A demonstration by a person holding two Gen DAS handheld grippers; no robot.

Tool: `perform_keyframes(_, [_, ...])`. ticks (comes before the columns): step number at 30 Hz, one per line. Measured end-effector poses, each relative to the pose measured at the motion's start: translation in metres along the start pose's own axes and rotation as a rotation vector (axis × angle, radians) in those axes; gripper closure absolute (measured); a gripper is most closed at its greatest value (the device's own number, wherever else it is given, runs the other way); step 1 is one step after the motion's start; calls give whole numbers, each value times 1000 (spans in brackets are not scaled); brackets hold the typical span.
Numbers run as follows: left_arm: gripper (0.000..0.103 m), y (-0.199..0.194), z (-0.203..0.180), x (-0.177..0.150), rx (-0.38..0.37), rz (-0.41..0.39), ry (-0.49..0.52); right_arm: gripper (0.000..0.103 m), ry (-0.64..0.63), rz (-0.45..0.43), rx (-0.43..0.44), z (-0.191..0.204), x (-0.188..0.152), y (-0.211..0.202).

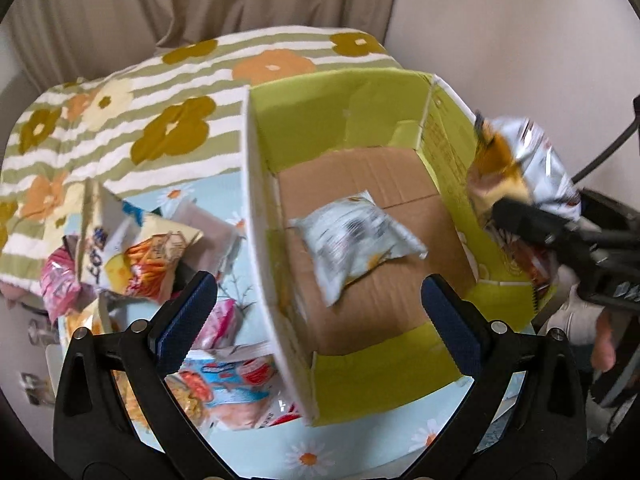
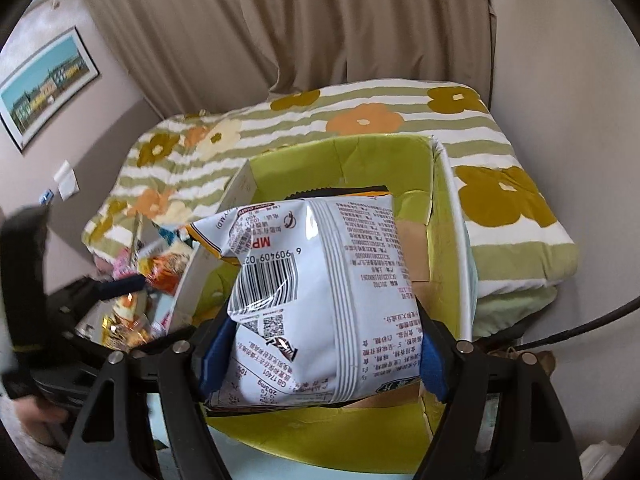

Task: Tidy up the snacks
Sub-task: 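Withdraw both grippers from the box back toward the snack pile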

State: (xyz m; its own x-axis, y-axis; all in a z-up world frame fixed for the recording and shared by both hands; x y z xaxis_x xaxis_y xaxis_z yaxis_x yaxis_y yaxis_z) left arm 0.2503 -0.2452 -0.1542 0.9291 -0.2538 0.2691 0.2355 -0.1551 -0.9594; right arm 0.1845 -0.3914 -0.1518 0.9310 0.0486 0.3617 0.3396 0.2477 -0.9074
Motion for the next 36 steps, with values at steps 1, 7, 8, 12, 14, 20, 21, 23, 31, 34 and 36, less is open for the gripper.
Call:
perform_keyframes(1, [2,-2,3,-1,-2,-5,-5,28,-5,-5,-13,1,-1,2])
perform_keyframes(7, [2,-12,13,-9,-12,-32,-29,2,22,-83,-10,-2,-8,-2])
perform_keyframes(8, [2,-13,14,-10,-15,-35,-31,2,34,-93,-4,-4,-9,-5])
perform_keyframes(12, [2,-19,16,-17,-38,-53,-41,2,66,-102,26,-6,-16,-13])
perform_keyframes(14, [2,-21,15,-21,-41,-61,-45,2,73,-100,39,-6,-19,-16])
perform_keyframes(20, [2,-32,14,-37,-39,-70,-72,2,42,-65,69,2,-24,-22])
perform_keyframes(21, [2,-35,14,-39,-35,-74,-76,2,33,-72,76,3,-25,-24])
perform_keyframes(23, [2,-41,16,-46,-12,-83,-89,2,9,-91,81,8,-27,-29])
perform_keyframes(31, [2,-67,48,-81,33,-123,-189,2,-64,-129,113,32,-30,-41])
perform_keyframes(34, [2,-78,66,-90,38,-147,-225,2,-94,-138,114,47,-29,-42])
perform_keyframes(36, [2,-85,78,-96,44,-158,-242,2,-109,-142,113,58,-28,-41])
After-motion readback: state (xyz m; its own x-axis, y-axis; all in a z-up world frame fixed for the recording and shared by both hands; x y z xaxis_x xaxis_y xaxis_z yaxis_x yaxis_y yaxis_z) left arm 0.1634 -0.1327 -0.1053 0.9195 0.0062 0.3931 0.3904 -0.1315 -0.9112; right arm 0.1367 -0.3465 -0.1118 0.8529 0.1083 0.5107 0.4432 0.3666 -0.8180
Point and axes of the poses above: each gripper's, at about its wrist camera, not at the fingertips, and y roughly the way its jaws point, z to its left, x to its top, the point moved 2 cm from there along y, roughly the way its jaws point, and after that the axes turned 14 degrees about z, right-handed, at the moved point
